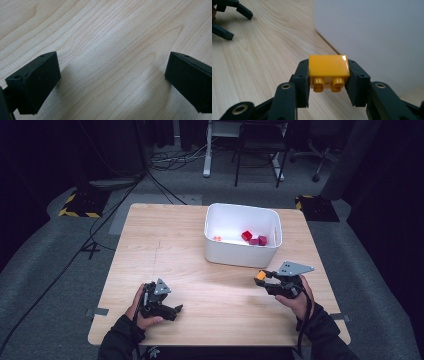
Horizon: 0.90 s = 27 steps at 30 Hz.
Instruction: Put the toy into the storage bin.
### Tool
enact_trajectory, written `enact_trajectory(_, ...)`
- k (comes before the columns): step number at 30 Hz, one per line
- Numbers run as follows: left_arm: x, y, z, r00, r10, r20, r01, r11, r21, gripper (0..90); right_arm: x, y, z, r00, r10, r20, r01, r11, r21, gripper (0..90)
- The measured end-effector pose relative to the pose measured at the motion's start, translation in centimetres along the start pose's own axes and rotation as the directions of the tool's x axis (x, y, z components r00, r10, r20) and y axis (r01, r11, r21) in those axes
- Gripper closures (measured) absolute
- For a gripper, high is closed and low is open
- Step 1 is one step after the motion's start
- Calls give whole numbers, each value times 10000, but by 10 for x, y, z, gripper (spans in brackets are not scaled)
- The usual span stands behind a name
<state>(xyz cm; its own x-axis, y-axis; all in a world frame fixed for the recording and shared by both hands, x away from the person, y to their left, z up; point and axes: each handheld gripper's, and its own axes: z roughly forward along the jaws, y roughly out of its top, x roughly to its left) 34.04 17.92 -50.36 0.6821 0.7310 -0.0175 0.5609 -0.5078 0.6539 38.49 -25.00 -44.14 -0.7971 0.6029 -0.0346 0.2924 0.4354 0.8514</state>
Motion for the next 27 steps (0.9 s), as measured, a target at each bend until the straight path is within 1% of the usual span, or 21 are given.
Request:
enact_trajectory(9,0,0,0,10000,-2,-1,2,10000,2,3,-8,-4,-10,9990,86,428,-89,9999,74,592)
enact_trajectory(11,0,0,0,10000,1,-5,-1,10000,0,3,-9,-5,-12,9988,74,491,-78,9999,77,592)
enact_trajectory(12,0,0,0,10000,-1,-1,1,10000,1,3,-9,-5,-13,9987,164,489,-167,9998,64,592)
enact_trajectory(14,0,0,0,10000,1,-4,-1,10000,1,3,-10,-6,-14,9986,109,524,-112,9999,51,592)
enact_trajectory(16,0,0,0,10000,4,-5,-4,10000,3,3,-10,-5,-15,9984,201,525,-203,9998,33,592)
enact_trajectory(17,0,0,0,10000,2,-2,-2,10000,2,3,-10,-4,-16,9984,134,542,-136,9999,31,592)
enact_trajectory(21,0,0,0,10000,3,-3,-3,10000,3,3,-11,1,-18,9982,162,580,-160,9999,-39,592)
enact_trajectory(27,0,0,0,10000,3,-4,-3,10000,4,3,-12,19,-26,9972,36,743,-10,9994,-347,592)
